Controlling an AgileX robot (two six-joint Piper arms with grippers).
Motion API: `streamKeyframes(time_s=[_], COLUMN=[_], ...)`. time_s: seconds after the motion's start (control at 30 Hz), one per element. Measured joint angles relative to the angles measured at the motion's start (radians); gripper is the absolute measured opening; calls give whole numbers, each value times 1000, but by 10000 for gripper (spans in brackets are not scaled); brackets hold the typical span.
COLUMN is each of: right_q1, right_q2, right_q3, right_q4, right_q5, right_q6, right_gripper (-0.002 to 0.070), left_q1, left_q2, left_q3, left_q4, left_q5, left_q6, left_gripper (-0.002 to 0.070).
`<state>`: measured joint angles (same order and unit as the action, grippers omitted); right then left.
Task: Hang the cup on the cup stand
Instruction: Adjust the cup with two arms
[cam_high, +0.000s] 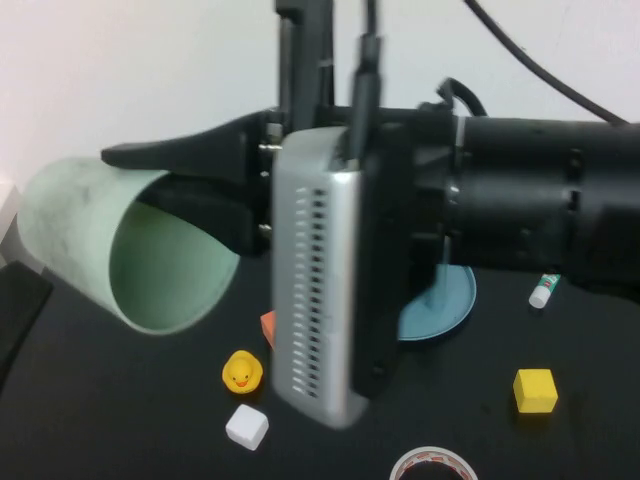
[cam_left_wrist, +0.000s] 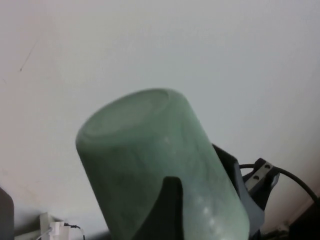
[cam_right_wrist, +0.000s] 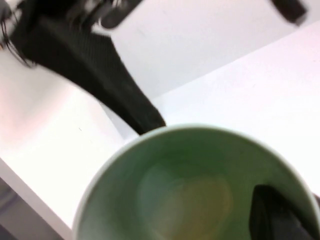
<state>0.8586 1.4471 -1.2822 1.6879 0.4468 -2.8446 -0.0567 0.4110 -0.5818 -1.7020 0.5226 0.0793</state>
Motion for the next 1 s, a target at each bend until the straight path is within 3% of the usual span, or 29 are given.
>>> streamKeyframes(time_s=[0.3, 0.67, 1.0], right_q1=[2, 18, 82], right_q2=[49, 61, 104], right_q3=[-106, -115, -163], right_q4=[3, 3, 12], right_q5=[2, 171, 85], right_q6=[-35, 219, 142], right_gripper=[33, 32, 32], left_q1=[0, 0, 0], left_q2=[0, 0, 2], left_q3=[0, 0, 2], left_q4=[0, -2, 0], left_q5=[-39, -137, -159], left_q6=[-39, -66, -66], left_gripper=[693, 693, 693])
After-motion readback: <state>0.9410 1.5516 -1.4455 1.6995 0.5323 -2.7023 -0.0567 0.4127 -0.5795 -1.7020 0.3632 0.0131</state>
